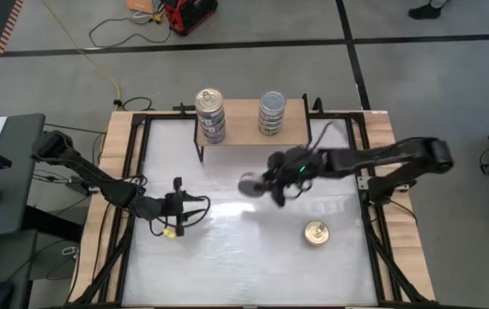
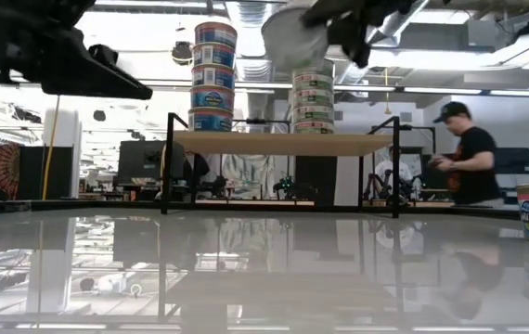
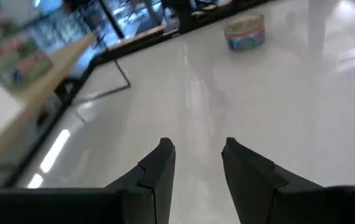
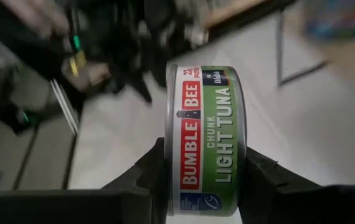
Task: Stack canned seafood by type on shelf
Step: Stack the green tuna can on top of the other green tuna cans on the shelf
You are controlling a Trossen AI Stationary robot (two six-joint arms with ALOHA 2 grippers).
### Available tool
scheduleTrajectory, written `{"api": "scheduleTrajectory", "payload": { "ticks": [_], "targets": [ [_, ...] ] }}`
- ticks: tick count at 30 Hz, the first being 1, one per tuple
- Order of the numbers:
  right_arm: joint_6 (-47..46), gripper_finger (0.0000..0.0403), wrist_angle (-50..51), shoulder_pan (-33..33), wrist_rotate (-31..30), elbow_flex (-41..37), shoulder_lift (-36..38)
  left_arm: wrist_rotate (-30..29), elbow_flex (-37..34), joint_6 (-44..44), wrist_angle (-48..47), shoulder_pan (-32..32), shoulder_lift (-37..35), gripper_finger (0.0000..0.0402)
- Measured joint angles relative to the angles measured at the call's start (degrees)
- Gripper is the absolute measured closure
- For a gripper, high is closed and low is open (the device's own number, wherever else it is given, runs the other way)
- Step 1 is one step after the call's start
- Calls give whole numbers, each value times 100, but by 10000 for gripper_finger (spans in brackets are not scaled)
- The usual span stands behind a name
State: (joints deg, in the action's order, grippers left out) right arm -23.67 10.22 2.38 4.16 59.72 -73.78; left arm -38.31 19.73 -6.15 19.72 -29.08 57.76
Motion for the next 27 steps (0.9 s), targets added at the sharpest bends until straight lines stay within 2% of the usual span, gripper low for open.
{"api": "scheduleTrajectory", "payload": {
  "ticks": [3, 7, 10, 15, 21, 27],
  "targets": [
    [-3, 245, 210, 543, 354, 178, 501, 379, 0, -939, 92, 65, -1, 272],
    [26, 245, 682, 1362, 762, 670, 758, 1534, 0, -1870, 210, 304, -2, 272],
    [156, 245, 1121, 1898, 1290, 1122, 732, 2244, 0, -2119, 203, 616, -2, 272],
    [464, 245, 1974, 2558, 1951, 1893, 481, 2968, 0, -2118, 125, 1135, -2, 277],
    [612, 245, 2627, 3147, 2463, 2493, 76, 3187, 0, -2214, 93, 1668, -2, 288],
    [615, 245, 2860, 3474, 2656, 2759, -339, 3248, 0, -1829, 208, 2346, -3, 289]
  ]
}}
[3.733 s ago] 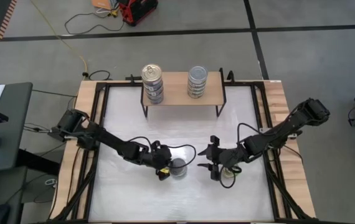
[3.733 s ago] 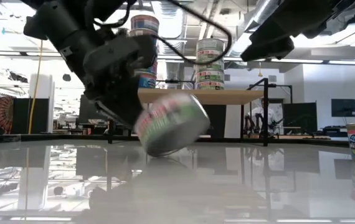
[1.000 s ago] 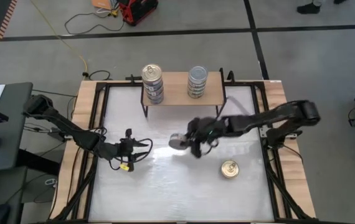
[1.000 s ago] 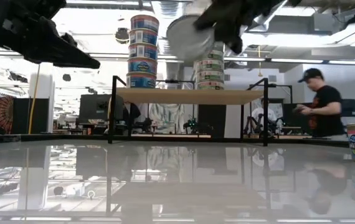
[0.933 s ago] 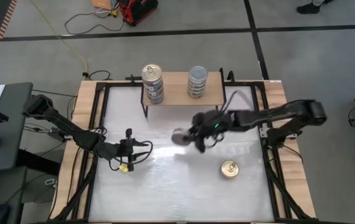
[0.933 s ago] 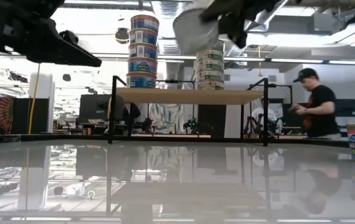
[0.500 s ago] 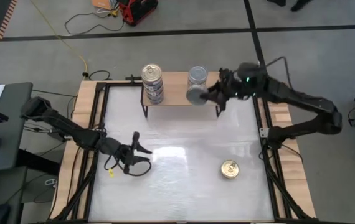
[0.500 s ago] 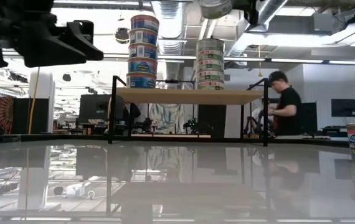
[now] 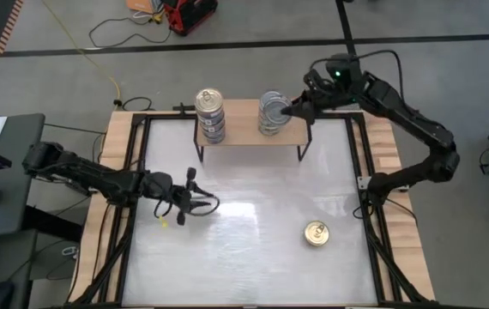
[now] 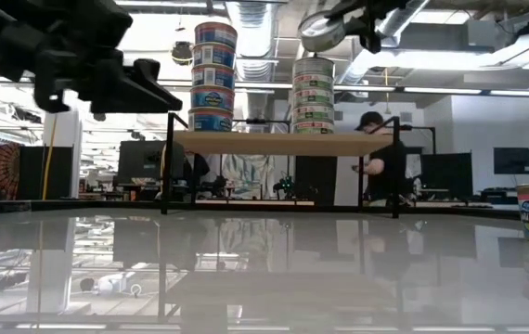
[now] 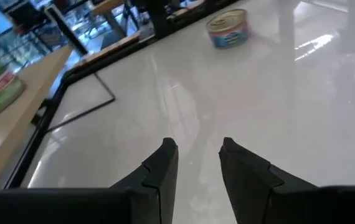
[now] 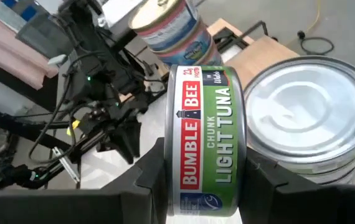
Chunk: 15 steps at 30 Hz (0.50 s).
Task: Stack canned seafood by type on shelf
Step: Stack the green tuna can on top of the other green tuna cans on the shelf
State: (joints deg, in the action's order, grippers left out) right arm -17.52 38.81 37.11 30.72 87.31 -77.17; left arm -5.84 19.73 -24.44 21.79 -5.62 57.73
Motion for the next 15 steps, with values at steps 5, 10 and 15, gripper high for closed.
{"api": "scheduleTrajectory", "payload": {
  "ticks": [5, 10, 15],
  "targets": [
    [0, 244, -58, 133, 243, 245, -223, 119, 0, 163, -7, 304, 1, 290],
    [-6, 244, -81, 169, 243, 508, -282, 269, 0, -167, 99, 320, 1, 290],
    [-190, 244, -79, 214, 261, 761, -272, 299, 0, -358, 200, 322, 1, 290]
  ]
}}
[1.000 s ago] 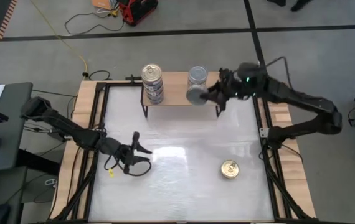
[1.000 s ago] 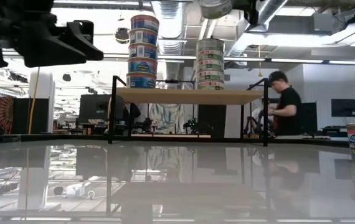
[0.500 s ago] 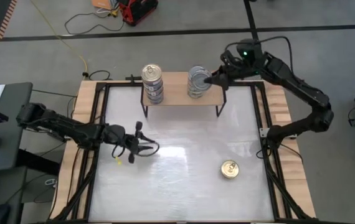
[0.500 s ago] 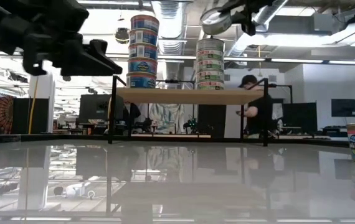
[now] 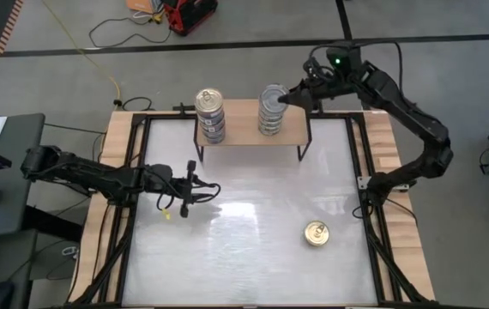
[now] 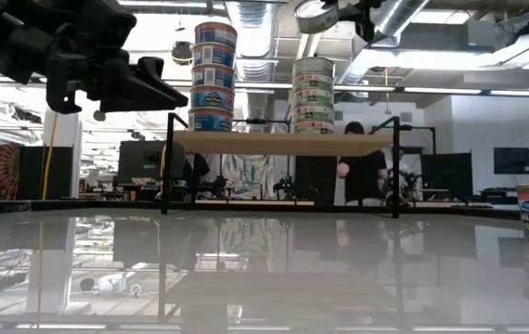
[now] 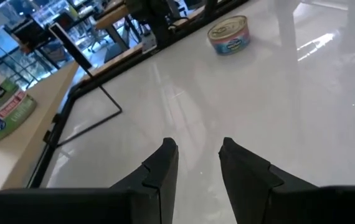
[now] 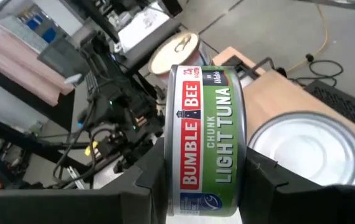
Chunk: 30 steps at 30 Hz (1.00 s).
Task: Stack canned seafood by type on shelf
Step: Stack the green tuna can on top of the other green tuna cans on the shelf
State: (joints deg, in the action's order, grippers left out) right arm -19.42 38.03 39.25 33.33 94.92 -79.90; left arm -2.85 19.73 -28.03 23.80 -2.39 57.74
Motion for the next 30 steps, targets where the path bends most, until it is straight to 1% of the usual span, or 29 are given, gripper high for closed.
{"api": "scheduleTrajectory", "payload": {
  "ticks": [3, 5, 9, 15, 22, 25, 30],
  "targets": [
    [-63, 243, 109, 174, 10, 161, -2, 4, 0, -137, 40, 0, 0, 290],
    [-218, 243, 107, 336, 138, 245, -85, 0, 0, -211, 46, 0, 0, 290],
    [-459, 243, 184, 727, 656, 257, -341, -1, 0, -217, 40, -2, 0, 290],
    [-524, 241, 281, 1122, 1345, 257, -644, -53, 0, -114, 11, -2, 0, 290],
    [-623, 234, 264, 1269, 2036, 257, -933, -68, 0, 8, 12, -2, 0, 290],
    [-625, 231, 285, 1267, 2091, 257, -1081, -72, 0, 82, 11, -2, 0, 290],
    [-623, 230, 331, 1265, 2403, 257, -1241, -81, 0, 238, -11, -4, 0, 290]
  ]
}}
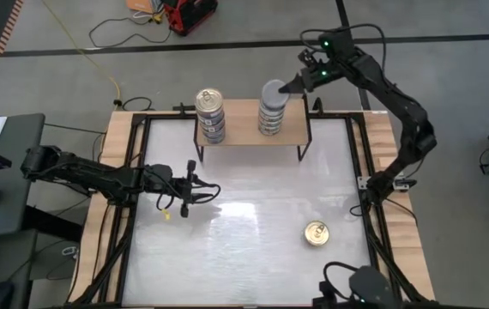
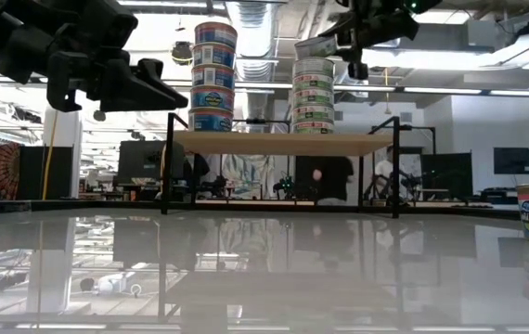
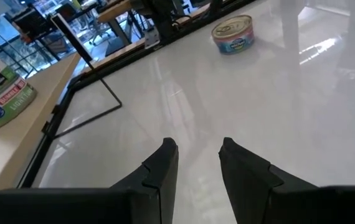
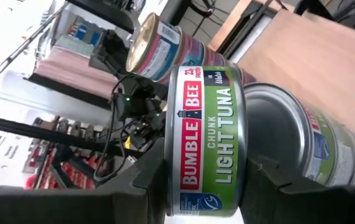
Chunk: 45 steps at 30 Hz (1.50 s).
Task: Stack canned seafood by type on shelf
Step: Stack the green tuna can on top of the other green tuna cans on the shelf
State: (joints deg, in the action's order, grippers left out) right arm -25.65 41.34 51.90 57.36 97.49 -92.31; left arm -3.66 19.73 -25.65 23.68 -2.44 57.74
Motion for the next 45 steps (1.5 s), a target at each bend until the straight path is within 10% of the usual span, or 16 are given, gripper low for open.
{"api": "scheduleTrajectory", "payload": {
  "ticks": [23, 45],
  "targets": [
    [470, 140, 403, 143, -17, -4, 20, 2, 0, 299, -26, 0, 0, 290],
    [256, 136, 253, -20, -749, -4, -31, 113, -2, 146, 216, 0, 0, 290]
  ]
}}
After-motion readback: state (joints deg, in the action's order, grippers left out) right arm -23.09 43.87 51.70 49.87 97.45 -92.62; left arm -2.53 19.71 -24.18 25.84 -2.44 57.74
